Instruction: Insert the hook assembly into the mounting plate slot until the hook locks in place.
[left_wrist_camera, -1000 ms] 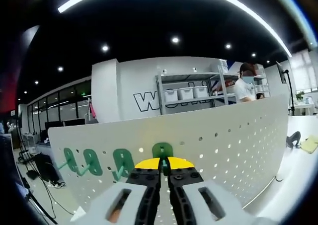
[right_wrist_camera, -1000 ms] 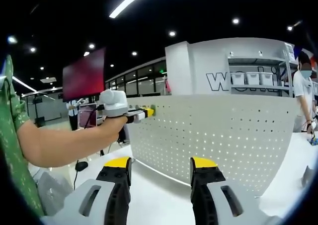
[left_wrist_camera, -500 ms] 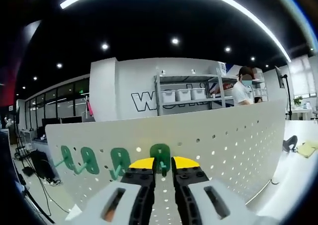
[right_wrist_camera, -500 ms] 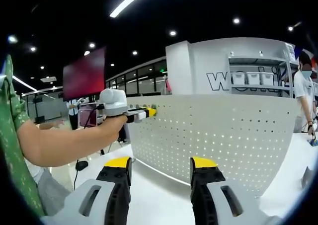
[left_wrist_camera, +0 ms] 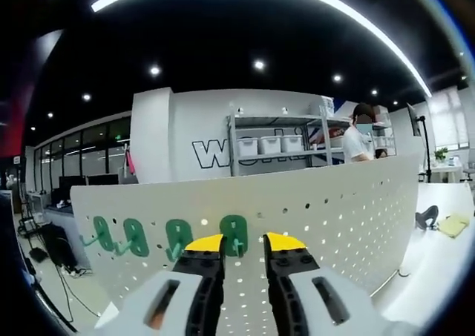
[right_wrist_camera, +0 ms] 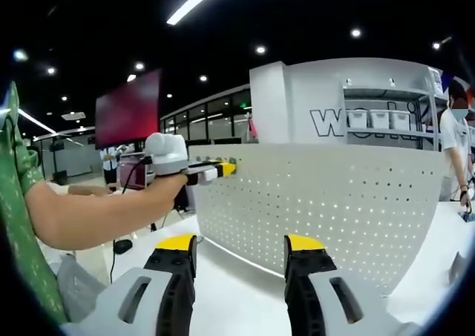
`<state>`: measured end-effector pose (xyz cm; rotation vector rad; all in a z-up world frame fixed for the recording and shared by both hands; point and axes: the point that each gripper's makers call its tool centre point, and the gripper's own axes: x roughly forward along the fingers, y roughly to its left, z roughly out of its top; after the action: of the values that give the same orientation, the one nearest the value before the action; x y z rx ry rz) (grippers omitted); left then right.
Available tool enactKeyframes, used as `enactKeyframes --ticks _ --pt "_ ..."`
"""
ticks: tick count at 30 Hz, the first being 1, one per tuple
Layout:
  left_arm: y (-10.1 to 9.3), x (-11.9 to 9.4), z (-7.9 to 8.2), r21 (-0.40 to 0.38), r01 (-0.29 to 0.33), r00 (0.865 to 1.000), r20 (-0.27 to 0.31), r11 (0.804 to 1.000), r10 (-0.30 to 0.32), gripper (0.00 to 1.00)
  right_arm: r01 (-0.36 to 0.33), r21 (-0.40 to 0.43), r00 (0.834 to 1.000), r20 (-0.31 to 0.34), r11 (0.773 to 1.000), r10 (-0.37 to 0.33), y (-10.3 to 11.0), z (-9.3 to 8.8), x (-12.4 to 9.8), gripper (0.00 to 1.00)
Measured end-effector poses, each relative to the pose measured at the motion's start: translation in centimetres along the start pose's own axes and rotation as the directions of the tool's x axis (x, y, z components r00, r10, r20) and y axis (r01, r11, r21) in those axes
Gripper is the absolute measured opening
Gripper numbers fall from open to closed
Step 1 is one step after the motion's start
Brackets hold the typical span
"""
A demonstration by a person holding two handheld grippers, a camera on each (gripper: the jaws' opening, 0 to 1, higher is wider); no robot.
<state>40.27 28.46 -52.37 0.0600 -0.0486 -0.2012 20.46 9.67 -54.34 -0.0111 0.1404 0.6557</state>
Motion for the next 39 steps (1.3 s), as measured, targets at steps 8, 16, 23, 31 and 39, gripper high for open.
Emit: enactKeyframes --ticks 8,16,23,31,39 --pt "-1.2 -2.9 -0.1 -0.004 0.046 0.999 0.001 0.999 -0.046 0.25 -0.004 -0.008 1.000 -0.001 1.000 0.004 0.6 0.2 -0.1 0.48" --pt "-2.1 -7.3 -1.2 -0.003 0.094 0.995 -0.018 0.996 -0.094 0.26 -0.015 -0.014 1.000 -0.007 1.000 0.015 1.6 0.1 0.1 0.48" --pt "-1.9 -12.1 -1.8 -0.029 0.120 0.992 -0.036 0.992 -0.121 0.28 -0.033 -0.021 0.999 -0.016 0.999 0.033 3.0 -0.3 0.2 0.48" --pt "-1.1 -19.2 -1.6 -0.032 0.140 0.989 -0.043 0.990 -0.141 0.30 -0.065 -0.033 0.997 -0.031 0.997 0.064 5.2 -0.9 -0.1 0.48" --pt "-0.4 -23.4 -0.7 -0.078 0.132 0.990 -0.029 0.988 -0.135 0.38 -0.080 -0.058 0.996 -0.031 0.995 0.079 7.3 -0.9 -0.4 0.51"
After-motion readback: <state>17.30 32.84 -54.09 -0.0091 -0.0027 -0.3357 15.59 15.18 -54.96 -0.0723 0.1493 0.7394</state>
